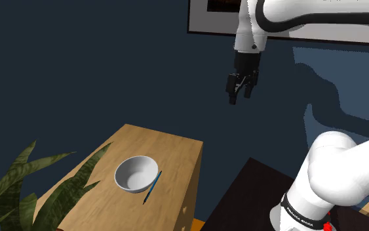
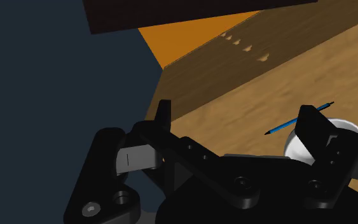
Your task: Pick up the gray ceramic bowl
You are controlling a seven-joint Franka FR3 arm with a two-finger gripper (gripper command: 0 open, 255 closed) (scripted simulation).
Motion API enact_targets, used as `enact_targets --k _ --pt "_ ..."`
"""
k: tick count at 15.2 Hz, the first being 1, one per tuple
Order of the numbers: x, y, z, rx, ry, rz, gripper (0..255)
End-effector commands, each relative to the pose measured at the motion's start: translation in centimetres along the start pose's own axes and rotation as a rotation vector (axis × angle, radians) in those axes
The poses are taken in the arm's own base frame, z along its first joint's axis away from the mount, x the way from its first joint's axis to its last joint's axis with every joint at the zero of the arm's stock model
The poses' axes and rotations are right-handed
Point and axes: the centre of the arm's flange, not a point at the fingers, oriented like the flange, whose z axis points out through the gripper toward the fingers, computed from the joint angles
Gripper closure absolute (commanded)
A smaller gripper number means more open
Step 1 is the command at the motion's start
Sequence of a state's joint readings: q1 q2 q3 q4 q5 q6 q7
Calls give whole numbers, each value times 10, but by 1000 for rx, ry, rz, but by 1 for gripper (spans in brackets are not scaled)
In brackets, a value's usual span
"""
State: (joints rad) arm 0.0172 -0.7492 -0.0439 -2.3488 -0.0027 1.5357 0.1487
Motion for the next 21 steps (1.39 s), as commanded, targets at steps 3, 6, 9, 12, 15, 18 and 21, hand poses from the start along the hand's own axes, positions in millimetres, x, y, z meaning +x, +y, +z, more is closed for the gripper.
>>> enact_targets --k 3,6,9,12,15,18,21 --pt "13 -5 21 22 3 0 0" --pt "33 -14 52 55 8 -1 0" --pt "54 -23 82 87 13 -2 0" --pt "74 -34 113 120 18 -2 0" --pt "95 -45 142 153 23 -3 0" --pt "115 -58 171 186 28 -4 0" --pt "136 -71 200 218 33 -4 0"
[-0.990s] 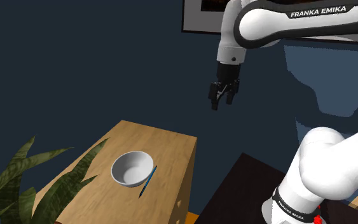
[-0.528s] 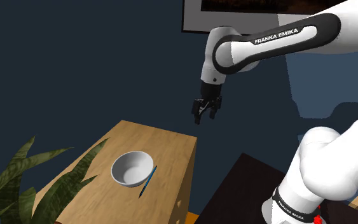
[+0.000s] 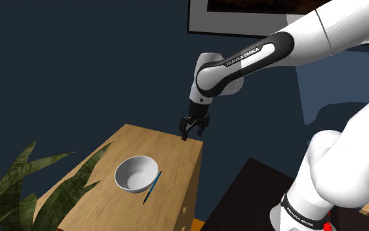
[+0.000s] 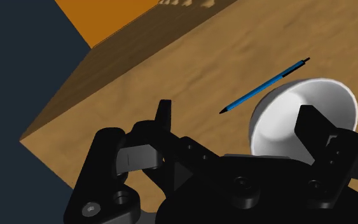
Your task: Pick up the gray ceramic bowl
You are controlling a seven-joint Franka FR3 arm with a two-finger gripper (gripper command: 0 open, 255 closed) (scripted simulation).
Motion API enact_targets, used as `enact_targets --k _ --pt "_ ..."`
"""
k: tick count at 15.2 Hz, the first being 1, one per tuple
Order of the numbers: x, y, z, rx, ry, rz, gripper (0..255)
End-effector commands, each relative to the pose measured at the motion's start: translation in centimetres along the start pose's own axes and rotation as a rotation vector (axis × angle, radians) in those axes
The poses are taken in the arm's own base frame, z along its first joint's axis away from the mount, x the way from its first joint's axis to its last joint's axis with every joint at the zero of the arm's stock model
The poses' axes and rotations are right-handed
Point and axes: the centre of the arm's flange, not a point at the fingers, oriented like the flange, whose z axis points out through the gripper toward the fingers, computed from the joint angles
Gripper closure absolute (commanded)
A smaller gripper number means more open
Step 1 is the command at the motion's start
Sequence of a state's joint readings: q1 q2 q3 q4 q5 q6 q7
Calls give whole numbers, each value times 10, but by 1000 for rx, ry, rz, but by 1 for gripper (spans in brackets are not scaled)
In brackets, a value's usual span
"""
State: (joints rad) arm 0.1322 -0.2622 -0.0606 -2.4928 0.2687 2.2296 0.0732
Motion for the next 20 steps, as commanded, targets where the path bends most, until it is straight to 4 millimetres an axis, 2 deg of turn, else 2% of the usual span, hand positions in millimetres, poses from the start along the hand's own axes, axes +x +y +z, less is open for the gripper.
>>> enact_targets --k 1,17,20 --pt "13 -3 22 22 5 0 0" --pt "122 -60 182 197 32 -3 0" --pt "124 -59 194 199 33 -3 0"
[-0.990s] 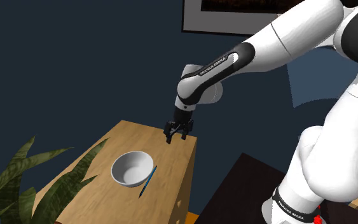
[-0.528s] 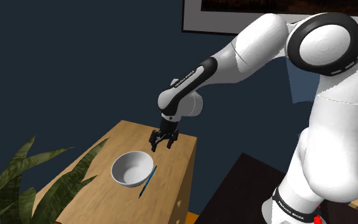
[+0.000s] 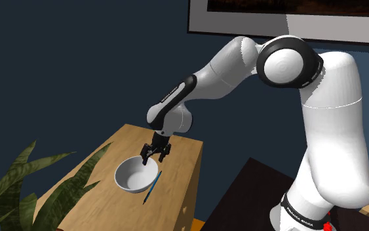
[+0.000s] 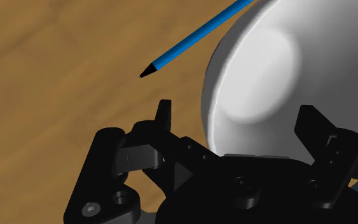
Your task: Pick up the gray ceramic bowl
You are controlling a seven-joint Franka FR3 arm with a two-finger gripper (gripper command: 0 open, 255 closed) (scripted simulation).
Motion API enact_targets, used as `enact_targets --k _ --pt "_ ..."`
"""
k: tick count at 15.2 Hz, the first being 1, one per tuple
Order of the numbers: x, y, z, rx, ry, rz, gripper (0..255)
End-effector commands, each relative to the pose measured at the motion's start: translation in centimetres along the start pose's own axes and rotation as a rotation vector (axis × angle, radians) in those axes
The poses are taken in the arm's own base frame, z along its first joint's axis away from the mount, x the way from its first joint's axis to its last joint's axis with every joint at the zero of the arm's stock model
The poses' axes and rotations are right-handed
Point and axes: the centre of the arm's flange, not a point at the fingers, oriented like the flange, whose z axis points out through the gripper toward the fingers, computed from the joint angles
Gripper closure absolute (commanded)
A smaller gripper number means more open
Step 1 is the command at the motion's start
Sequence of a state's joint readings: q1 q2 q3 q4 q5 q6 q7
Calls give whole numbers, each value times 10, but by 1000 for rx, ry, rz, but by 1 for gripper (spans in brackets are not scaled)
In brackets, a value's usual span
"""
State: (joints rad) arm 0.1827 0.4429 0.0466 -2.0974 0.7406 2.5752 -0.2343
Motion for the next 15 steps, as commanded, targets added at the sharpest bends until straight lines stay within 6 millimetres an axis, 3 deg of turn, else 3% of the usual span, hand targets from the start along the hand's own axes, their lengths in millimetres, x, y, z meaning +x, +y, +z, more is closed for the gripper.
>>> enact_targets --k 1,5,7,8,15 --pt "0 5 9 2 1 0 0" --pt "1 15 31 2 1 0 0" --pt "1 15 31 2 1 0 0" --pt "1 15 31 2 1 0 255" --pt "1 15 30 2 1 0 255"
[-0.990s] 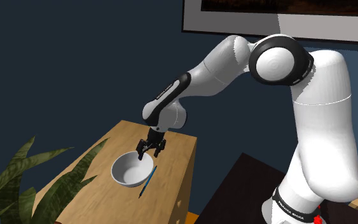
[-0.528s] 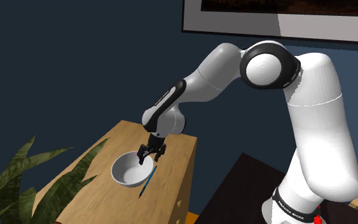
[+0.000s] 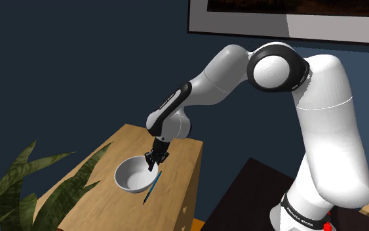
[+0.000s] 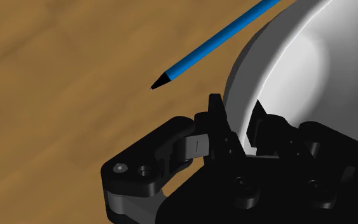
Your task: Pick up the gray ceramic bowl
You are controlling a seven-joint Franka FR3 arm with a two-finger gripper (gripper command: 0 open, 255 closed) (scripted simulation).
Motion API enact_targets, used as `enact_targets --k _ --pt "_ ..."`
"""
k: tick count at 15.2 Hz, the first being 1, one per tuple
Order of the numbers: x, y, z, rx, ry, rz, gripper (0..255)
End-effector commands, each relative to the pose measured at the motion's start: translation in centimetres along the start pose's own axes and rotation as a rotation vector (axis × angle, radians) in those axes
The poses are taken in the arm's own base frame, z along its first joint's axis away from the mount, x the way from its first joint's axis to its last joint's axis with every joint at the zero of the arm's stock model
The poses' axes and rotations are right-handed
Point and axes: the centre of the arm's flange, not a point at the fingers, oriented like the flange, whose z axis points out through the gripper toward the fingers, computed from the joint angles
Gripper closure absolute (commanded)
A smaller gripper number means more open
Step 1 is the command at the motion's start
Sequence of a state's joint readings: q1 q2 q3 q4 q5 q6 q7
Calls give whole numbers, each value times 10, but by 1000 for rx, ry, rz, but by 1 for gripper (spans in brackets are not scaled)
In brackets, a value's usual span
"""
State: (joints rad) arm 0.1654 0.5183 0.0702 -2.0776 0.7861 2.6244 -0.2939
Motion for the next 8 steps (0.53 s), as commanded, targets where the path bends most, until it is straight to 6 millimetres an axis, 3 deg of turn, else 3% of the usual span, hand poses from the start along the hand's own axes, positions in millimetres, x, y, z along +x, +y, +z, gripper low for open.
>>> enact_targets --k 1,8 --pt "0 0 0 0 0 0 255" --pt "0 -13 -28 0 0 0 255"
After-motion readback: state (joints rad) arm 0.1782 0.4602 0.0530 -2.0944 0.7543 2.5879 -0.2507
